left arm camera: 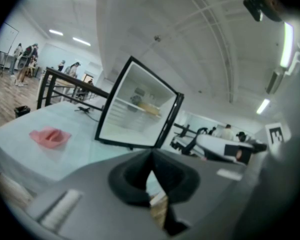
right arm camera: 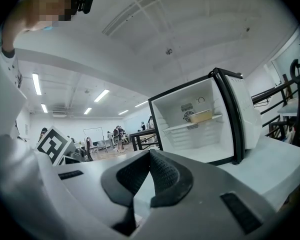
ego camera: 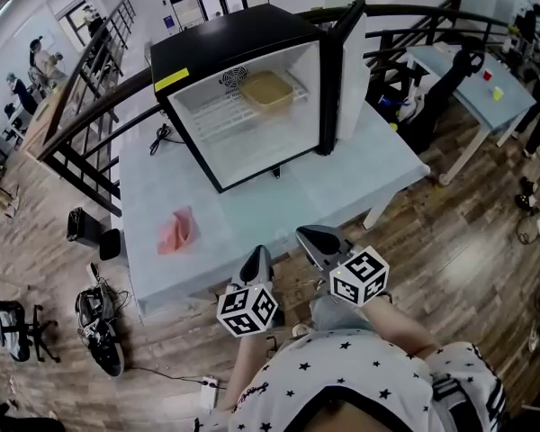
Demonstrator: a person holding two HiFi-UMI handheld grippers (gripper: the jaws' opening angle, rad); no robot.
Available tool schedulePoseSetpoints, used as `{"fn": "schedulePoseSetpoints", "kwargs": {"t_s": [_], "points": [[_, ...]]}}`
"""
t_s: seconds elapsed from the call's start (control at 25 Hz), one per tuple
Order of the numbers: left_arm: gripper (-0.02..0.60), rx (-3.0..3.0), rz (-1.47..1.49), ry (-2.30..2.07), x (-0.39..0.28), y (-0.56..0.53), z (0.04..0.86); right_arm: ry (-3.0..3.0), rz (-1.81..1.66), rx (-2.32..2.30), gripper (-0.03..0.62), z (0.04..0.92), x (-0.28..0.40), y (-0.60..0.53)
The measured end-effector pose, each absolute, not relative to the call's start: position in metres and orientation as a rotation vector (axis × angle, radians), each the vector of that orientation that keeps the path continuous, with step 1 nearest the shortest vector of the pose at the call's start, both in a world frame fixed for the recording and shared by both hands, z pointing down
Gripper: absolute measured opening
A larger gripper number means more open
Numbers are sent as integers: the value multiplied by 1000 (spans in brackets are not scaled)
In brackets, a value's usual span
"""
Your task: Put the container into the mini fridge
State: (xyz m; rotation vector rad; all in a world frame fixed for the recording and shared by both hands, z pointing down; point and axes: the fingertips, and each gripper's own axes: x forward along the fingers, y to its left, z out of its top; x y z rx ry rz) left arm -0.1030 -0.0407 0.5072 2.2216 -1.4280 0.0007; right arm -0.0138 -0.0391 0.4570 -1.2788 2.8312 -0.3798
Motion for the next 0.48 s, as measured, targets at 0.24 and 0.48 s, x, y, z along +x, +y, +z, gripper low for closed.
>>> {"fn": "schedulePoseSetpoints", "kwargs": {"t_s": [0.24,0.48], "points": [[6,2225,3,-1422,-105,-39,509,2828,-381,-1273,20,459,-17,-35],[6,2227,2,-1422,-104,-38,511,2821,-374,-1277,20,461,-15,-34]]}}
